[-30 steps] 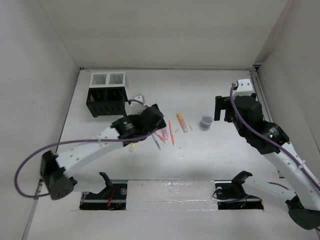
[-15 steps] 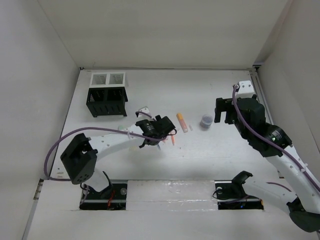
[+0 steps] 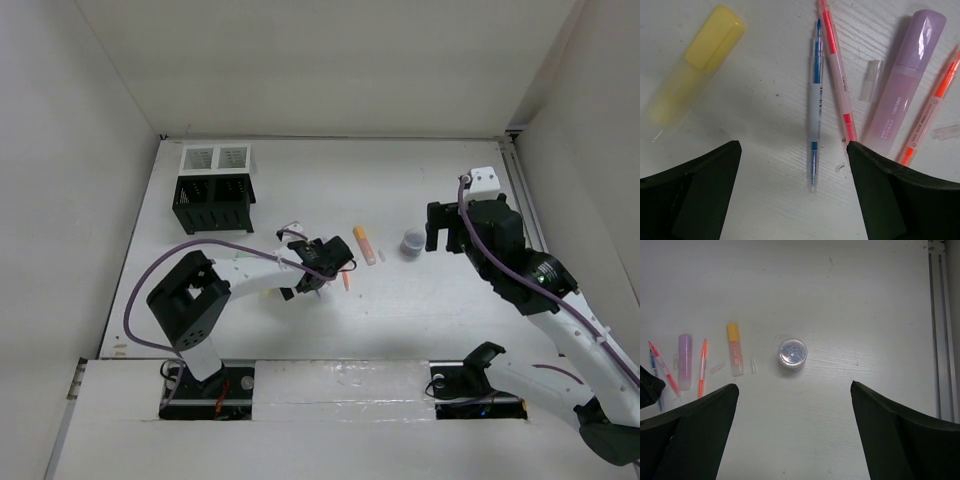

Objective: Sort the stationery into containers
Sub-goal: Pick up the pen from the center of the board, then pick up the pen cap from the center of the board.

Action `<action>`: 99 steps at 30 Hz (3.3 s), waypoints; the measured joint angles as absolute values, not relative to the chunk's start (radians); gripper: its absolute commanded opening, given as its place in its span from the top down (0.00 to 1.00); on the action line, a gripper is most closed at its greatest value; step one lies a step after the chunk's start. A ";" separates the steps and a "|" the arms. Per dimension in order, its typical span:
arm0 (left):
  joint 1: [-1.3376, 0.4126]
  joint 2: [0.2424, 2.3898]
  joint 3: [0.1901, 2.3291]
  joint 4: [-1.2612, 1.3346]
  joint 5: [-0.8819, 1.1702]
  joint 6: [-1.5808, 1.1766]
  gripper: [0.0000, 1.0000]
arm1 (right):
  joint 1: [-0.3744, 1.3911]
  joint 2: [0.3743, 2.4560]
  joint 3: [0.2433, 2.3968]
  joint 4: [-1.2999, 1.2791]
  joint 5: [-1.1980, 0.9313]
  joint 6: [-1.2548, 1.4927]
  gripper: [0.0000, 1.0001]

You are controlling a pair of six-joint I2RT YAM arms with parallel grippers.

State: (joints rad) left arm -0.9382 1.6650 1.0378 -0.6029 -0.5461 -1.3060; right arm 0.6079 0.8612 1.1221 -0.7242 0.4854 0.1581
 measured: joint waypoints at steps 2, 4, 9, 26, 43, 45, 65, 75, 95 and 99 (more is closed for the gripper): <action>-0.938 1.682 1.037 -0.591 -0.541 -1.306 0.19 | 0.608 0.861 1.119 -0.724 0.480 0.158 0.00; -0.938 1.700 1.037 -0.587 -0.537 -1.308 0.19 | 0.608 0.862 1.117 -0.724 0.474 0.158 0.00; -0.938 1.736 1.038 -0.598 -0.534 -1.323 0.20 | 0.608 0.860 1.117 -0.717 0.467 0.158 0.00; -0.939 1.761 1.057 -0.629 -0.546 -1.353 0.44 | 0.608 0.845 1.115 -0.695 0.457 0.158 0.00; -0.896 1.685 0.953 -0.533 -0.547 -1.360 1.00 | 0.608 0.838 1.115 -0.694 0.428 0.158 0.00; -0.888 1.662 0.924 -0.494 -0.540 -1.361 1.00 | 0.608 0.838 1.115 -0.693 0.418 0.158 0.00; -1.011 1.583 0.952 -0.596 -0.549 -1.294 1.00 | 0.607 0.878 1.082 -0.588 0.287 0.144 0.00; -0.969 1.240 1.023 -0.649 -0.591 -1.071 1.00 | 0.595 1.055 1.065 -0.506 0.144 0.115 0.01; -0.744 1.193 1.055 -0.619 -0.501 -0.610 1.00 | 0.688 1.415 1.137 -0.455 0.242 0.120 0.26; -0.744 1.191 1.054 -0.611 -0.498 -0.589 1.00 | 0.638 1.415 1.136 -0.458 0.206 0.065 0.44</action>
State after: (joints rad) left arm -0.7437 1.1908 1.0538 -0.6106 -0.4976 -0.5892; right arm 0.6380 1.4155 1.1362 -0.4580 0.2058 0.0647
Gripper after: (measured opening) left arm 0.036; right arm 0.651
